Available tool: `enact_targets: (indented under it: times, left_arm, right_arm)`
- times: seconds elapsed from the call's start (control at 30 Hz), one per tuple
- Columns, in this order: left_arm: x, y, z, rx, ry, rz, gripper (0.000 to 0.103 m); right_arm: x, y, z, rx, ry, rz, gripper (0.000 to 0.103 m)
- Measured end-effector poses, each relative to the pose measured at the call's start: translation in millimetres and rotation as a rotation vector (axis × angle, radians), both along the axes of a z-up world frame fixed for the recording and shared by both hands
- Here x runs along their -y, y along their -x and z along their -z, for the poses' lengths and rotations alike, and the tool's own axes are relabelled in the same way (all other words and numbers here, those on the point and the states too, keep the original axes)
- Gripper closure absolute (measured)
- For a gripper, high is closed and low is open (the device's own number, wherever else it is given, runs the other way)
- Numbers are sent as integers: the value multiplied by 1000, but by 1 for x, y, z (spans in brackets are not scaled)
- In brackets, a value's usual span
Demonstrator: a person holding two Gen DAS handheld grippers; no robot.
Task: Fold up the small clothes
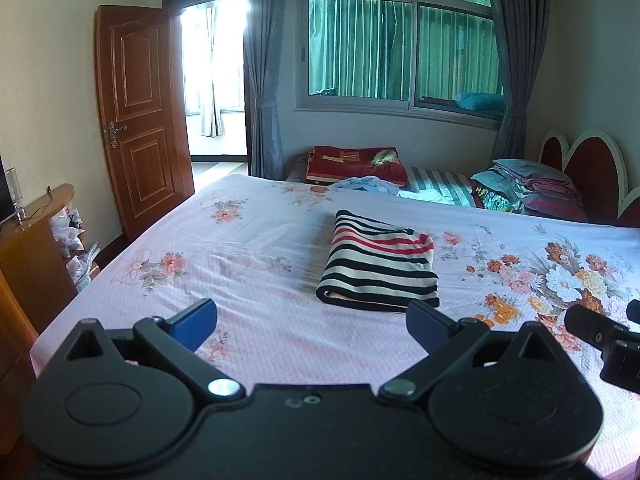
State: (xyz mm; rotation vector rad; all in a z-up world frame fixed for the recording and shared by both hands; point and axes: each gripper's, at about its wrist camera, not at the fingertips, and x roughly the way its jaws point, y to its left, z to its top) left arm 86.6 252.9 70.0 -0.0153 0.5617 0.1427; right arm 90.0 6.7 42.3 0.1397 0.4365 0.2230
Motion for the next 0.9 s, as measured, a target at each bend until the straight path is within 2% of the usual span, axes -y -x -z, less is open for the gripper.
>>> enact_targets:
  times: [0.73, 0.8, 0.9]
  left_arm:
    - [-5, -13, 7, -25, 20, 8, 2]
    - [-6, -15, 10, -12, 26, 17, 3]
    - [-5, -22, 15, 25, -9, 15, 4]
  right_arm:
    - [-5, -11, 7, -17, 3, -6, 0]
    - [-5, -14, 9, -24, 3, -5, 0]
    - [-5, -21, 15, -41, 7, -3, 0]
